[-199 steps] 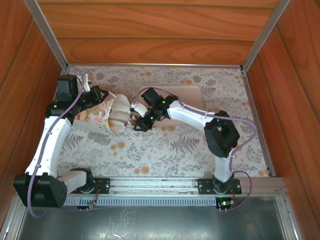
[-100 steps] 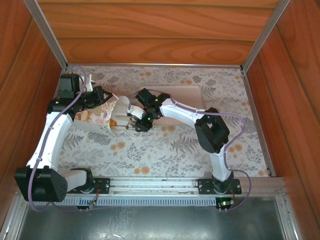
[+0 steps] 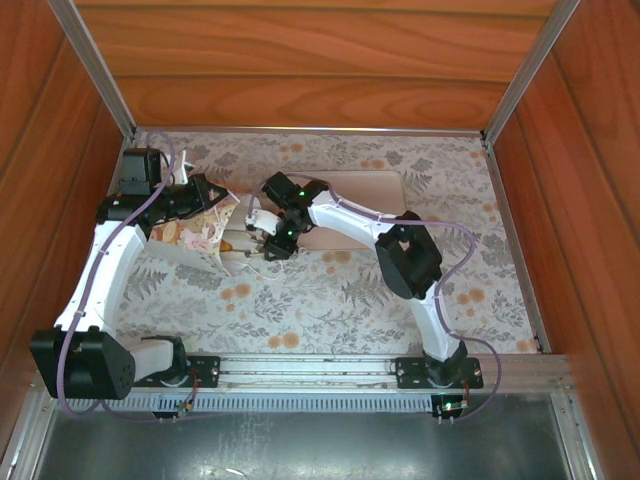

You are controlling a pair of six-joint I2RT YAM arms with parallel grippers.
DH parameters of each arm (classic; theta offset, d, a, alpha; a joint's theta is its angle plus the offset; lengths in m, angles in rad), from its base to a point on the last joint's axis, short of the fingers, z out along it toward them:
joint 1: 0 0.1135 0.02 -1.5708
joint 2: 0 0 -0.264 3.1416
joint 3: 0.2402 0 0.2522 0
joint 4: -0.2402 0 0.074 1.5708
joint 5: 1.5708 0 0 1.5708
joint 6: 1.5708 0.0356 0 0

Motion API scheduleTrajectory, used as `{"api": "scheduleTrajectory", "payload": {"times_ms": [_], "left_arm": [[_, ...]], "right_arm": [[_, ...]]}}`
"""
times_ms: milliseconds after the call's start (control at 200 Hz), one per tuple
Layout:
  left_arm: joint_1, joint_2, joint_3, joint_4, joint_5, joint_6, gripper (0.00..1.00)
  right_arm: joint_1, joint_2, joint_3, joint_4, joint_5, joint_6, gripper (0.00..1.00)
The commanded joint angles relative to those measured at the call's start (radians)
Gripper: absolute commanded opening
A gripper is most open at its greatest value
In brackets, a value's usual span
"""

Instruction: Take the fake bread out of the paper bag

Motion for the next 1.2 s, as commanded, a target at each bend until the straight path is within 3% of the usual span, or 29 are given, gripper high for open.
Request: {"api": "scheduleTrajectory", "payload": {"times_ms": [0, 290, 670, 1125, 1199], "left_arm": [[-0.008, -0.013, -0.003, -0.016, 0.029, 0.016, 0.0], [-0.028, -0.023, -0.008, -0.062, 0.023, 0.05, 0.17], [-0.098, 0.059, 0.03, -0.101, -0.011, 0.089, 0.25], [-0.128, 0.159, 0.105, -0.112, -0.023, 0.073, 0.23], [-0.128, 0.168, 0.127, -0.112, -0.031, 0.065, 0.13]], "right_arm": [[0.014, 0.019, 0.027, -0.051, -0.048, -0.035, 0.49], [0.013, -0.039, -0.009, 0.003, -0.029, 0.031, 0.39], [0.014, -0.037, -0.022, 0.02, -0.008, 0.072, 0.39], [0.014, -0.037, -0.041, 0.033, 0.002, 0.084, 0.39], [0.015, -0.033, -0.042, 0.033, 0.006, 0.086, 0.39]]}}
